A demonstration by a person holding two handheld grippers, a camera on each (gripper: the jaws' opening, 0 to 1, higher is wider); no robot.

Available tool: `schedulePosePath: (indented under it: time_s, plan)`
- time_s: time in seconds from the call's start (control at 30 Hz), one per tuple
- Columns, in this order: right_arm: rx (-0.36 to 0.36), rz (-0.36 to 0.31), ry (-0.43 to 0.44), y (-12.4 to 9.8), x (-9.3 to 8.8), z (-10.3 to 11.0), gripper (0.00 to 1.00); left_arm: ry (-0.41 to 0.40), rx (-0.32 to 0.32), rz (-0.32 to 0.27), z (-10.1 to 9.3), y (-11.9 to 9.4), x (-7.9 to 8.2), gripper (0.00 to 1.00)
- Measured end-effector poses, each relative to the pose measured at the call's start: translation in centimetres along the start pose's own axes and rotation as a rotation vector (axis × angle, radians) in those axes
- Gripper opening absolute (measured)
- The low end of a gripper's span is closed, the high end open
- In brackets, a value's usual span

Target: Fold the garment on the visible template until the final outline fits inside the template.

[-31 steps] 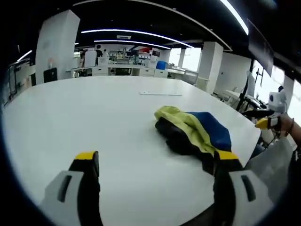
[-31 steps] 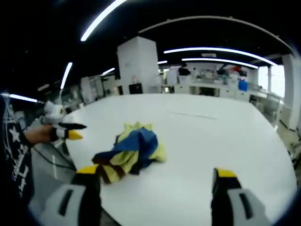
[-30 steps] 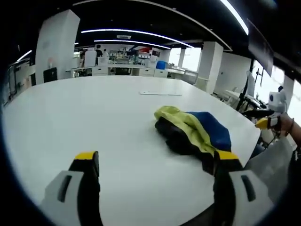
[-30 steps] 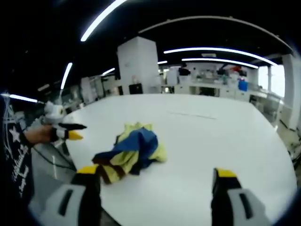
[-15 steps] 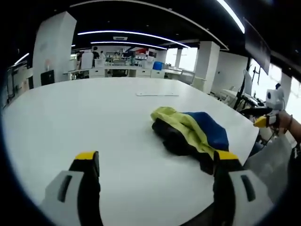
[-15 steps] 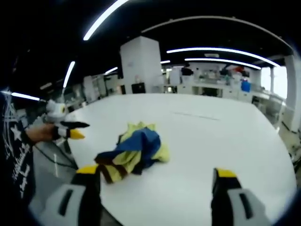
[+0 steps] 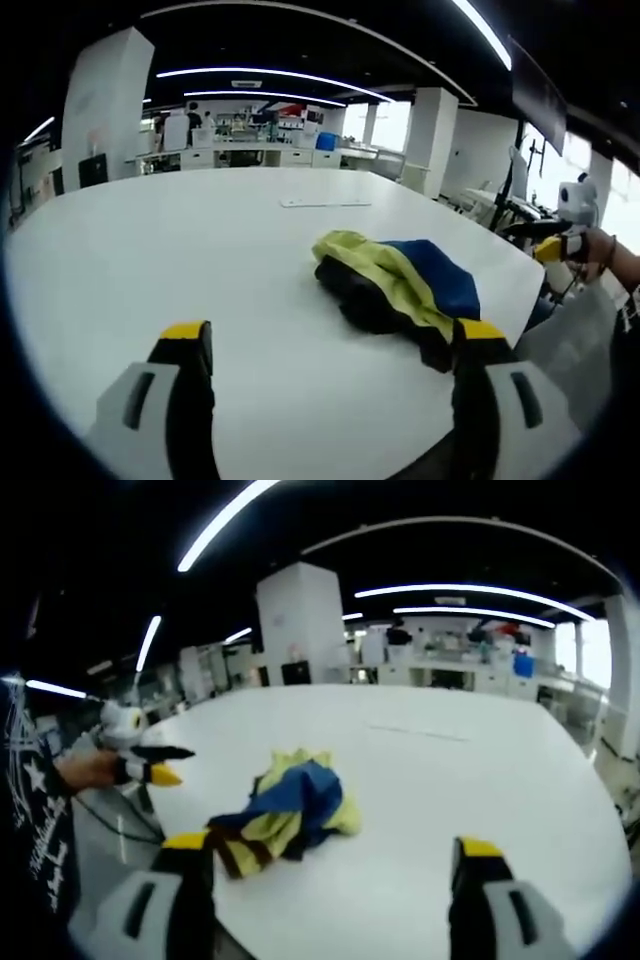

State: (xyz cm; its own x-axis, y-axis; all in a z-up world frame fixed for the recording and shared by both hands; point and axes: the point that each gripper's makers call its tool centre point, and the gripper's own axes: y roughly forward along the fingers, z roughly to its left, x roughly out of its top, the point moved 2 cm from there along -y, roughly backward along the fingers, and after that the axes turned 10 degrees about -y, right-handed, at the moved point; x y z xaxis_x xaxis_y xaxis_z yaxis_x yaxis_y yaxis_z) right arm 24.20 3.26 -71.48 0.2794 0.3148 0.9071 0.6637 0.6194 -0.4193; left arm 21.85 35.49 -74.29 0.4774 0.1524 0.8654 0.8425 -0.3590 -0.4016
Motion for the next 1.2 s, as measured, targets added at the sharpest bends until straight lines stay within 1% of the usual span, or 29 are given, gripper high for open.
schedulePosePath:
  time_s: [0.07,0.2,0.33,0.4,0.47,0.57,0.63,0.7,0.8,0.87,0.93,1.07,1.2]
  plan:
    - [0.004,-0.004,-0.002,0.1,0.1,0.0,0.99,0.012,0.003,-0.014,0.1,0.0,0.3,0.98]
    - [0.006,-0.011,0.001,0.3,0.3,0.0,0.99,0.028,-0.016,-0.002,-0.1,0.2,0.5,0.98]
    - [0.020,-0.033,0.014,0.7,0.7,0.1,0.99,0.045,-0.029,-0.004,-0.2,0.5,0.9,0.98]
    - [0.026,-0.042,0.006,0.8,0.9,0.2,0.99,0.044,-0.042,-0.004,-0.4,0.6,1.1,0.97]
    - [0.038,-0.050,-0.011,1.0,1.1,0.4,0.96,0.042,-0.060,-0.003,-0.7,0.8,1.2,0.96]
    - [0.064,-0.072,-0.022,1.2,1.7,0.8,0.96,0.033,-0.105,-0.014,-1.3,1.1,1.5,0.94]
    - [0.084,-0.078,-0.031,1.4,2.0,1.1,0.95,0.034,-0.119,-0.013,-1.6,1.2,1.6,0.94]
    - [0.103,-0.075,-0.048,1.7,2.0,1.4,0.94,0.039,-0.130,-0.014,-1.7,1.4,1.7,0.93]
    - [0.127,-0.062,-0.055,2.1,1.8,1.7,0.93,0.059,-0.183,-0.013,-2.7,1.8,2.1,0.87]
    - [0.148,-0.058,-0.057,2.5,1.8,2.0,0.92,0.045,-0.223,-0.012,-3.4,2.1,2.1,0.85]
    - [0.169,-0.053,-0.065,2.9,1.7,2.4,0.90,0.036,-0.245,-0.006,-3.6,2.4,2.0,0.84]
    - [0.203,-0.061,-0.097,3.5,2.1,3.0,0.84,0.078,-0.270,0.009,-4.0,3.0,1.9,0.80]
    - [0.246,-0.069,-0.117,4.4,2.3,3.8,0.78,0.129,-0.303,0.041,-4.4,3.8,1.1,0.76]
